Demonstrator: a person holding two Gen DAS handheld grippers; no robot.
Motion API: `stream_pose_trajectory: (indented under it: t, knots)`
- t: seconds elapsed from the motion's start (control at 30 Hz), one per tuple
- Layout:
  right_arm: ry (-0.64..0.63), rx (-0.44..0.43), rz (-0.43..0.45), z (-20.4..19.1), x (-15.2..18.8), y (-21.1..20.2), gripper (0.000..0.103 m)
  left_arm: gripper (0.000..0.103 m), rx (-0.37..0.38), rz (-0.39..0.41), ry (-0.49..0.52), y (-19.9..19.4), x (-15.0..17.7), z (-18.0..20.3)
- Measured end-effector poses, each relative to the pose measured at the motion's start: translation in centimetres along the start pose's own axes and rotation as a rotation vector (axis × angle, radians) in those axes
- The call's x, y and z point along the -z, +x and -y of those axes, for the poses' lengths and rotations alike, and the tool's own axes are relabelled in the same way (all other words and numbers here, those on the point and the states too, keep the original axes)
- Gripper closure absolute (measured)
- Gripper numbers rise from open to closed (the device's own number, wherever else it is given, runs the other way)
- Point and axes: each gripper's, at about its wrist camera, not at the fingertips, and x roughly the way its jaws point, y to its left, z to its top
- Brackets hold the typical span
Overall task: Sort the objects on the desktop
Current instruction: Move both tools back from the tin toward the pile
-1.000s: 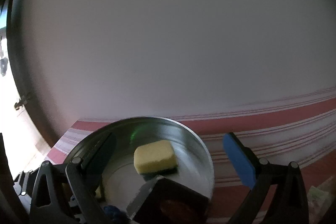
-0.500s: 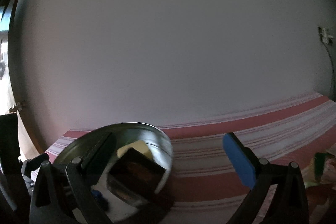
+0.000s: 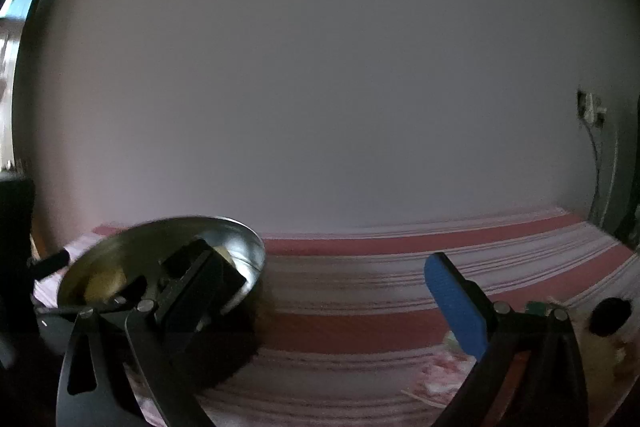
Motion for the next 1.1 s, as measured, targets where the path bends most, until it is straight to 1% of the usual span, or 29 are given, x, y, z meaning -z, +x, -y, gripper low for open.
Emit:
stream_pose_trajectory:
  t: [0.1, 0.27, 0.37, 0.57, 0.77, 0.97, 1.1]
  knots:
    - [-0.01, 0.007, -0.013, 0.8, 0.4, -0.9, 0.0, 0.0, 0.014, -0.01, -0.033, -0.9, 0.5, -0.1]
    - [0.026, 0.002, -0.03, 2.5, 0.7, -2.1, 0.0, 0.0, 0.021, -0.002, -0.005, -2.3, 1.0, 1.0]
    - [0.022, 0.032, -0.062, 2.8, 0.9, -2.1, 0.0, 0.0, 0.042, 0.002, 0.008, -3.2, 1.3, 1.5]
    - [0.037, 0.084, -0.068, 3.7, 1.1, -2.6, 0.0, 0.0, 0.076, 0.018, 0.027, -4.8, 1.8, 3.0]
    - [0.071, 0.118, -0.109, 5.2, 1.4, -2.6, 0.0, 0.0, 0.116, -0.023, 0.023, -5.3, 2.2, 4.2]
    - [0.086, 0.141, -0.151, 6.5, 1.7, -2.6, 0.0, 0.0, 0.144, -0.033, 0.059, -5.7, 2.5, 6.1]
    - [0.098, 0.153, -0.172, 7.5, 1.9, -2.7, 0.0, 0.0, 0.177, -0.05, 0.058, -5.9, 2.7, 7.0]
